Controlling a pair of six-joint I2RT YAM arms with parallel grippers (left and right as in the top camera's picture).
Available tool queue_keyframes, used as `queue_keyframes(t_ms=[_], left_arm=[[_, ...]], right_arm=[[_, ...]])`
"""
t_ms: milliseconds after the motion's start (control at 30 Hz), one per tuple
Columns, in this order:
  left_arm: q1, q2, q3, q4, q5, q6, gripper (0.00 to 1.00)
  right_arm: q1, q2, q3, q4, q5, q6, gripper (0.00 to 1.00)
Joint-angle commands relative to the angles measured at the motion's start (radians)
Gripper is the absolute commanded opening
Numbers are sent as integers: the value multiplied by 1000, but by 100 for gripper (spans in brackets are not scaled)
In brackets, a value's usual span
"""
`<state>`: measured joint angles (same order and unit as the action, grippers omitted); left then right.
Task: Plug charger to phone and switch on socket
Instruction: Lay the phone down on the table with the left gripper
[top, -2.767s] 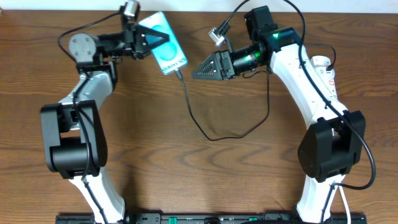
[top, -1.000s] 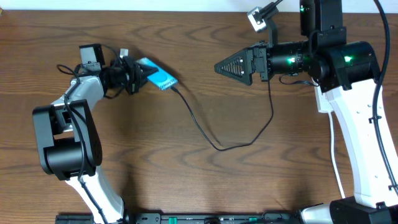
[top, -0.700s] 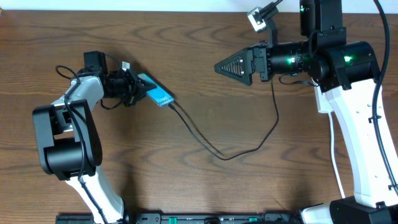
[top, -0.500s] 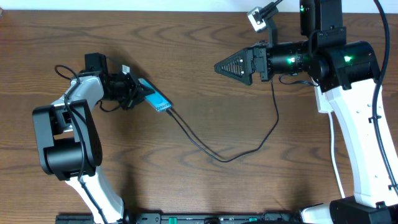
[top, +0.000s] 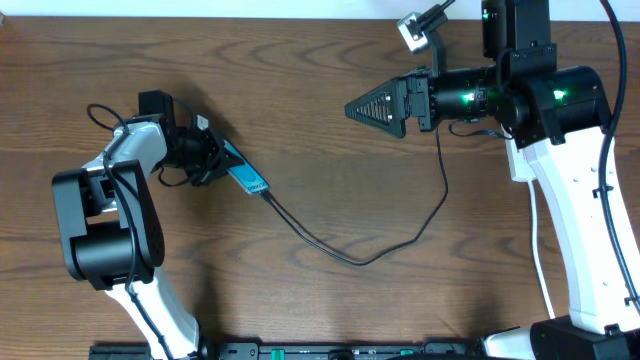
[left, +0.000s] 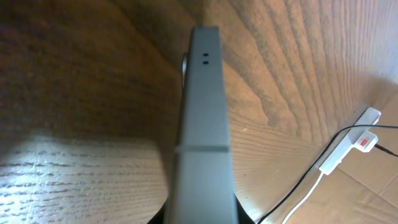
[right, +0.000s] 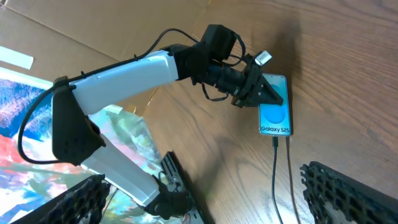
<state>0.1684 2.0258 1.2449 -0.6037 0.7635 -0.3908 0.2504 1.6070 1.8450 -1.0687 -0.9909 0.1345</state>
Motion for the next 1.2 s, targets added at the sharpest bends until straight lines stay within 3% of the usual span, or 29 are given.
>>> queue_keyframes(t_ms=[0, 567, 900, 1167], left_arm=[[0, -6, 10, -17, 0, 21, 7], [0, -6, 10, -48, -50, 24, 8], [0, -6, 10, -51, -50, 24, 17], [0, -6, 10, -66, -51, 25, 17]], right_arm=[[-6, -18, 8, -6, -5, 7, 99], [-6, -18, 8, -6, -5, 2, 99], [-6, -18, 8, -6, -5, -1, 99], [-6, -18, 8, -6, -5, -1, 99]])
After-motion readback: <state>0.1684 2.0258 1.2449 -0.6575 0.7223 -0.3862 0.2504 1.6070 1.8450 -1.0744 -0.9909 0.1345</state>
